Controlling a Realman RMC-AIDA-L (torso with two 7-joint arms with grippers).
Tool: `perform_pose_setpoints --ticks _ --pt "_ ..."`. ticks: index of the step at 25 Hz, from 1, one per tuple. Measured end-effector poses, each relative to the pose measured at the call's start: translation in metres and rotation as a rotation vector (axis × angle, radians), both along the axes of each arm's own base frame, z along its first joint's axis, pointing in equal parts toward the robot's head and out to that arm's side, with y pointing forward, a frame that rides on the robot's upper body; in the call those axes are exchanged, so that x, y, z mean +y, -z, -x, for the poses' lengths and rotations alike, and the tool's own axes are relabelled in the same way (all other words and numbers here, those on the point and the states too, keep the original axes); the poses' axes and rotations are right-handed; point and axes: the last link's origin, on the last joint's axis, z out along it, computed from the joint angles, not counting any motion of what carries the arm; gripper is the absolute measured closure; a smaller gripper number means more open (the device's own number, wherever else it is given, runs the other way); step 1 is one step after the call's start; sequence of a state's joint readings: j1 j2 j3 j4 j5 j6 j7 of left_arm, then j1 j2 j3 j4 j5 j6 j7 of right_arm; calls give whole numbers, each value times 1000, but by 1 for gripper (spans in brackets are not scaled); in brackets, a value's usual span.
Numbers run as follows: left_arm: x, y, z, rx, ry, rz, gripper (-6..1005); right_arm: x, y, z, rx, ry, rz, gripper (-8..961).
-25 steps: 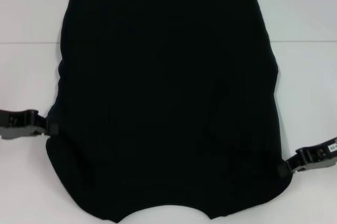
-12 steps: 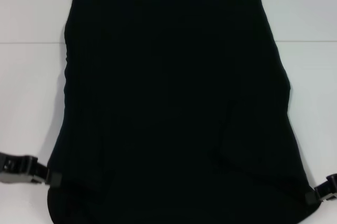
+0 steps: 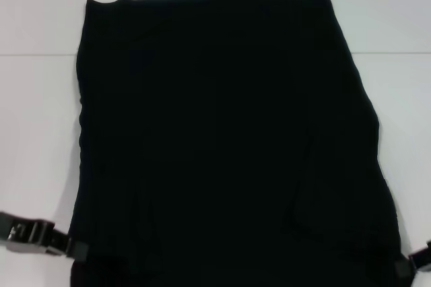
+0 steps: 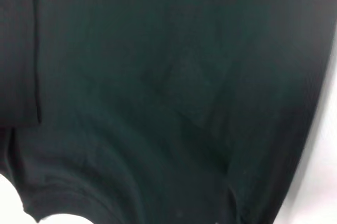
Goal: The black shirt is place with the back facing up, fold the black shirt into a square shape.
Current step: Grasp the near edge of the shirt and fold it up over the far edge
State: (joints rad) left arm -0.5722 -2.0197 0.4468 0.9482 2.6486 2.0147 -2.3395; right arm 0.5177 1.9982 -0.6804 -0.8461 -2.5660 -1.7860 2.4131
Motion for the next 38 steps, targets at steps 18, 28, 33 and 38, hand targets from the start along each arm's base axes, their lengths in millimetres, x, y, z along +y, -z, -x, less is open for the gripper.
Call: perform_pose_setpoints --ticks 18,28,33,38 --pt "112 -1 -37 -117 -22 -419 1001 92 -29 43 271 -106 -498 881" --pt "177 36 -53 104 -72 -651 1001 169 -1 57 -8 -112 -747 867" --pt "185 49 -52 215 -61 -707 1001 180 27 57 -158 -137 -808 860" --pt "190 43 -52 243 -45 -756 1000 183 33 61 -204 -163 -836 853"
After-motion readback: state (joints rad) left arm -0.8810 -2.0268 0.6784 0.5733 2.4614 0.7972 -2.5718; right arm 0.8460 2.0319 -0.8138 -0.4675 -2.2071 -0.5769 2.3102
